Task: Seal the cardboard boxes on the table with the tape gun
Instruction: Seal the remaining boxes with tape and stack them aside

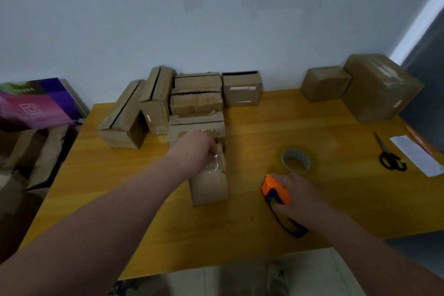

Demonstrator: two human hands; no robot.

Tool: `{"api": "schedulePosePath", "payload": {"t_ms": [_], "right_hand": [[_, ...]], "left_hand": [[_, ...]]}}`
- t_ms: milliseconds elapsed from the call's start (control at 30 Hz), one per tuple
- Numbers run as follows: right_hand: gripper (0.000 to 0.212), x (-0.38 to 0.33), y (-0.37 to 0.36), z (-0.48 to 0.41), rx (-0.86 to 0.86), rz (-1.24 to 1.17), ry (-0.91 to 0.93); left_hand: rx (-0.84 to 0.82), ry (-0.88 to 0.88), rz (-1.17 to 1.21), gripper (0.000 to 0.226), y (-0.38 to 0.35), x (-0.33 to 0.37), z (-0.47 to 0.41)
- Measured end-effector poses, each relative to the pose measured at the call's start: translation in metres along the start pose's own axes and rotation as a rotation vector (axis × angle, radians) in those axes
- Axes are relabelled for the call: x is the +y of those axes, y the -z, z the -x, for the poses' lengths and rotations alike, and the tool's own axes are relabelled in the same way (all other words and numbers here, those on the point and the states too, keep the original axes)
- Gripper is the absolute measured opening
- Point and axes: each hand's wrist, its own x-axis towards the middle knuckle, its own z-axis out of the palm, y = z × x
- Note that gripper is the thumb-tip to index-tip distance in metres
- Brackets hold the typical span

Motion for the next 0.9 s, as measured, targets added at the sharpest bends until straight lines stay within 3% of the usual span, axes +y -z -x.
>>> {"api": "schedulePosePath", "payload": {"t_ms": [133, 400, 600, 700, 833, 900], "right_hand": [[0.085, -0.012, 0.006, -0.004, -0.018, -0.101, 0.056], [0.127, -0.051, -0.005, -0.003, -0.194, -0.323, 0.226], [0.119, -0.065, -0.009, -0.002, -0.246, -0.343, 0.208], [0.116, -0.068, -0.011, -0.002, -0.245, -0.380, 0.199], [0.115, -0.065, -0.016, -0.004, -0.215, -0.370, 0.182], [0.111, -0.062, -0.015, -0.004, -0.228, -0.363, 0.190]], "left_hand": [[-0.118, 0.012, 0.072, 0.021, 0.010, -0.004, -0.008], [-0.282, -0.030, 0.089, 0.024, 0.009, 0.010, -0.019], [-0.350, -0.027, 0.005, 0.026, 0.002, 0.013, -0.022], [-0.239, 0.000, -0.081, 0.031, -0.009, 0.017, -0.019], [0.110, 0.025, -0.161, 0.036, -0.019, 0.032, 0.010], [0.143, -0.032, -0.162, 0.031, -0.027, 0.038, 0.029]]}}
